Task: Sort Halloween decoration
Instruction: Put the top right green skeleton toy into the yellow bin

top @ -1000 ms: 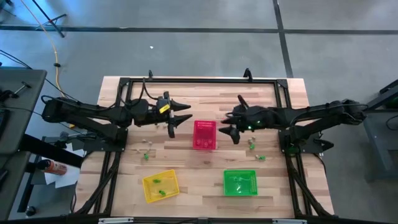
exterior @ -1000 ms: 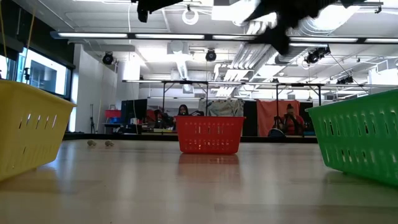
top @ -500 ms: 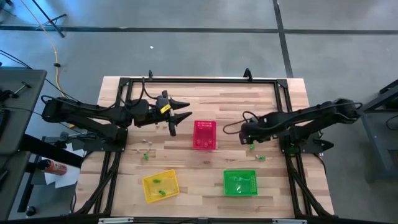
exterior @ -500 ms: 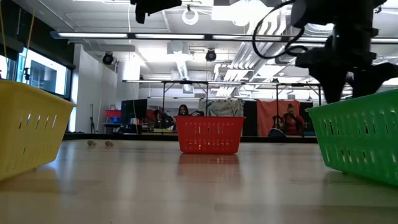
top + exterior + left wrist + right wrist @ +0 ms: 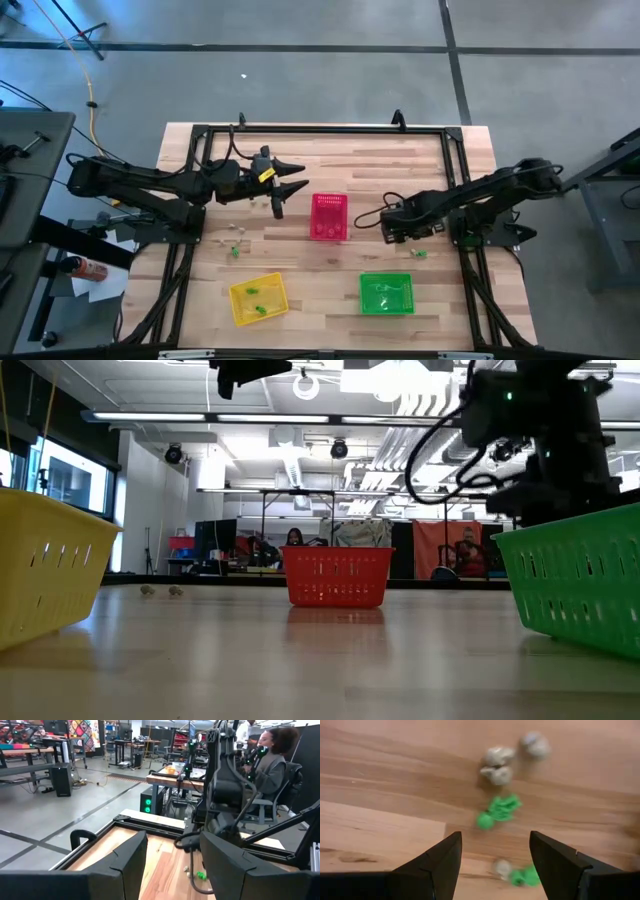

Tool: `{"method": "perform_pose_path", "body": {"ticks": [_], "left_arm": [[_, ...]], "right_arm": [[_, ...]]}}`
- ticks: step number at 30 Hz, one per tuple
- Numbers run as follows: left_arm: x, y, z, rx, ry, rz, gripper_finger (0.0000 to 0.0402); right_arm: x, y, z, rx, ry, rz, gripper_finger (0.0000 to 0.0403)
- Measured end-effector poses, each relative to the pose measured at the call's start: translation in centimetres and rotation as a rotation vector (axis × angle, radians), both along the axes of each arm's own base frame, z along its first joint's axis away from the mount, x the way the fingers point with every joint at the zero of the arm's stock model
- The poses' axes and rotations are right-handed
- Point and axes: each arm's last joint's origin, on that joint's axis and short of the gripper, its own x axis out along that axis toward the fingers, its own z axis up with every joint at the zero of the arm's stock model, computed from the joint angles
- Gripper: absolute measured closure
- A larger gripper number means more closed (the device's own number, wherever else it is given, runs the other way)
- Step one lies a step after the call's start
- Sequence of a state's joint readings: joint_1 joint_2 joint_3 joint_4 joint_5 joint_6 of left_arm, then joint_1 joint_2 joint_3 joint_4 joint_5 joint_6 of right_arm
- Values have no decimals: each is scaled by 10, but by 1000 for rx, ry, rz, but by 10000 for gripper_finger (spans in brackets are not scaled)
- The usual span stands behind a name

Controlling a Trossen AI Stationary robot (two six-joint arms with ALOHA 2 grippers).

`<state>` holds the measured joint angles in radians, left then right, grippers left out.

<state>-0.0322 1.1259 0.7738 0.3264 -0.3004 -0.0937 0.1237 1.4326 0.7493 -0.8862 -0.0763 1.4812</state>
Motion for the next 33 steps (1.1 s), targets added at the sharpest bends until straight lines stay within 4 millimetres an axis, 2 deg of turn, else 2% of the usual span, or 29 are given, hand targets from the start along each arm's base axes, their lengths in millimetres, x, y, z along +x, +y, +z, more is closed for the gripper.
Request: {"method": "perform_pose_path", "body": {"ticks": [4,7,24,33], "left_arm": [[0,0,0,0,0,0,229],[0,0,0,0,0,0,229],[0,0,0,0,-2,1,229],[0,0,0,0,0,4,229]], "right_arm": [[-7,-2,-23,65,-63,-58,176],[-14,-3,-30,56,-77,-111,176],[-17,-10,-28,-83,-39,-299,180],[-17,-11,-28,-94,-34,-303,244]]}}
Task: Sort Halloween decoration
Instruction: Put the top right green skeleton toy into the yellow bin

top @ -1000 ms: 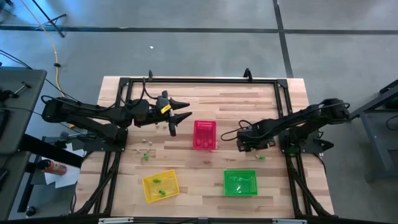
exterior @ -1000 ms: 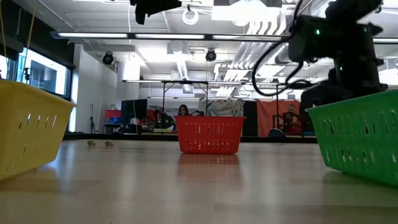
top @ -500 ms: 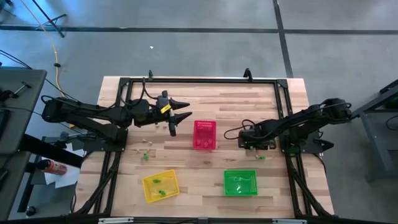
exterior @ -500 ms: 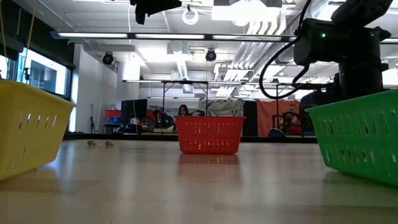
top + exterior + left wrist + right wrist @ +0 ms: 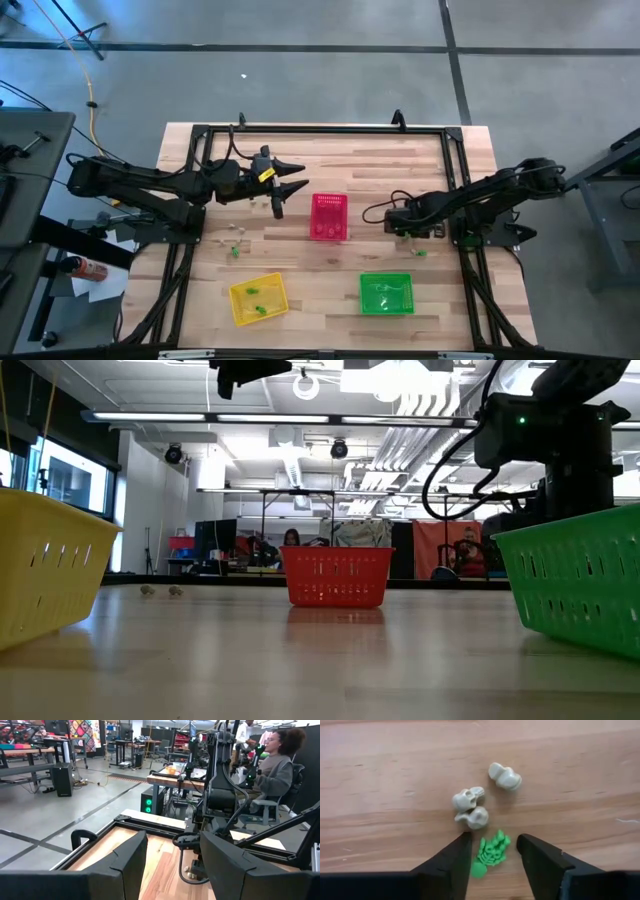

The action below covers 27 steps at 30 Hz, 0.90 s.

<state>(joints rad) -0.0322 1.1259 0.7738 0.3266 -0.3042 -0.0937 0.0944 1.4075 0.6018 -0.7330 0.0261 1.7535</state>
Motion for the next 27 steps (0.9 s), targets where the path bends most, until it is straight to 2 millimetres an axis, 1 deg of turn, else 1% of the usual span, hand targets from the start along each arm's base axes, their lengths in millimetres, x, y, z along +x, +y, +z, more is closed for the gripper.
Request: {"method": "perform_pose_path", "body": {"ticks": [10,14,17,27], "left_arm": [[0,0,-1,24,21,-1,229],[0,0,-2,20,21,14,229],[0,0,-2,20,21,19,229],[0,1,-2,20,21,22,229]], "right_arm": [[-1,5,0,-3,-3,54,352],[-2,8,4,-2,-27,74,388],[-3,8,9,-16,-61,77,398],[-7,6,23,-44,-147,113,400]]}}
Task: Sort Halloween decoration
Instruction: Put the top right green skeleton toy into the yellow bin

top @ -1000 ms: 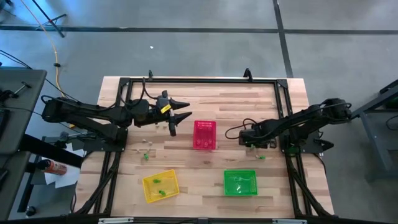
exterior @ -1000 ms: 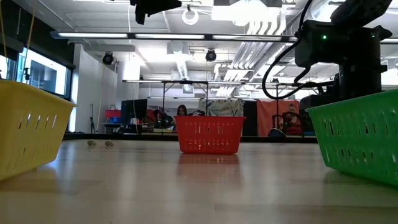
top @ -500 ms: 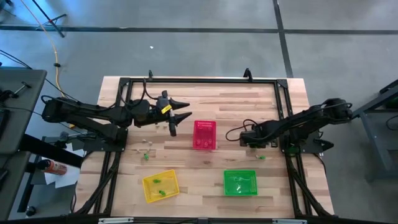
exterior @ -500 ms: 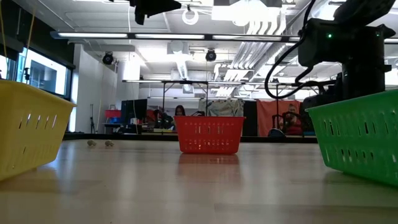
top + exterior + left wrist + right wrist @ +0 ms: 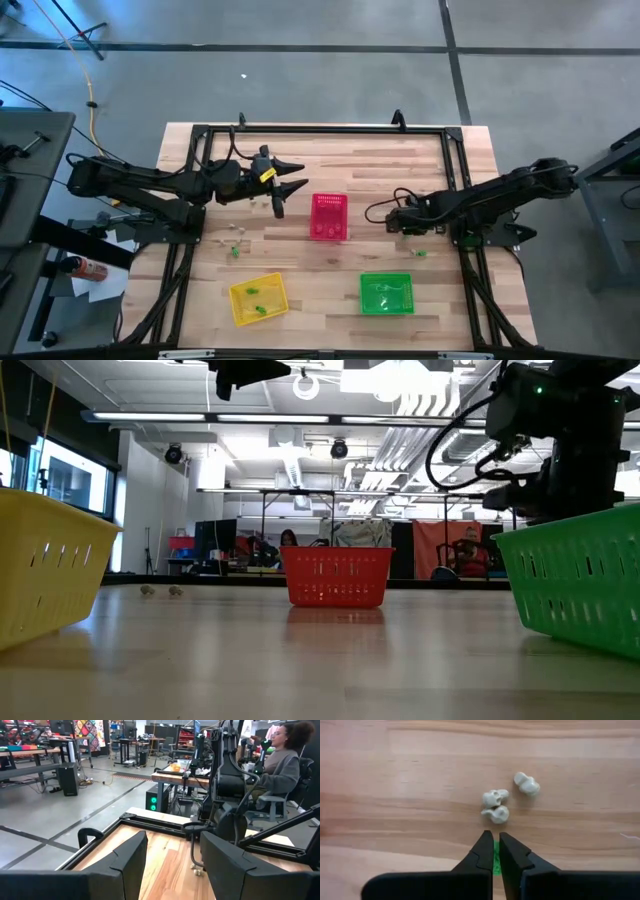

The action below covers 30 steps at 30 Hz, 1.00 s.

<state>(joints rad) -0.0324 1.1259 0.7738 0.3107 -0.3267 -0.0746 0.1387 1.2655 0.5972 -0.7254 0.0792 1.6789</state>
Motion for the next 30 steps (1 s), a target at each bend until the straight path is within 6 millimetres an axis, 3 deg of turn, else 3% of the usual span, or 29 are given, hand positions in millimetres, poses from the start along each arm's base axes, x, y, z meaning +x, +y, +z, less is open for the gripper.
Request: {"method": "perform_pose_path", "body": {"ticks": [8,15,23,30], "left_arm": [[0,0,0,0,0,0,229],[0,0,0,0,0,1,229],[0,0,0,-18,-6,0,229],[1,-1,0,-122,-34,-69,229]], "right_arm": [[2,-2,18,-74,-162,90,400],[34,-8,42,-262,-545,326,400],[66,-17,86,-694,-991,580,400],[71,-22,123,-1067,-1143,689,400]]}}
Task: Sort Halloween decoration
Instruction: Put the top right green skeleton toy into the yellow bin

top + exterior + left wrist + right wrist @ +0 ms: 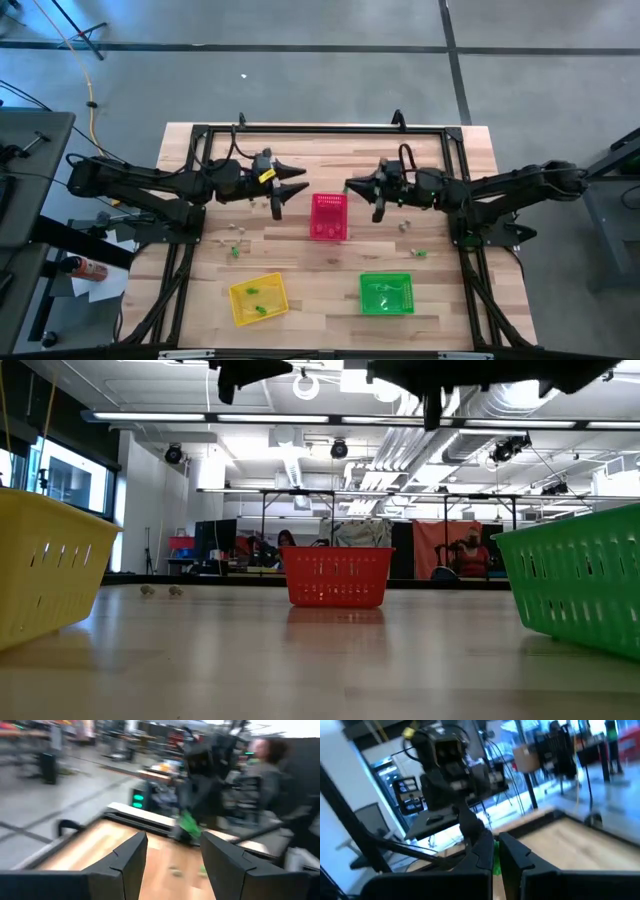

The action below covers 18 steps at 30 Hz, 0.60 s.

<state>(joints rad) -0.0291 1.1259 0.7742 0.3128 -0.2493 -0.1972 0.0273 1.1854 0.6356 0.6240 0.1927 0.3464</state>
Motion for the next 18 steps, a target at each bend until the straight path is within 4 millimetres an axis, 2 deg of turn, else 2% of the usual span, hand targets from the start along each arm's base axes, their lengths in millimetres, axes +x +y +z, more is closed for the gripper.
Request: {"method": "perform_pose_path", "body": {"ticks": [5,9,18], "left_arm": [[1,-2,0,-54,-6,-208,229],[1,0,0,-31,-2,-200,229],[1,1,0,-8,1,-164,229]], "right_arm": [[8,2,27,-186,43,59,400],[11,3,40,-252,106,82,400],[11,3,41,-272,124,86,400]]}}
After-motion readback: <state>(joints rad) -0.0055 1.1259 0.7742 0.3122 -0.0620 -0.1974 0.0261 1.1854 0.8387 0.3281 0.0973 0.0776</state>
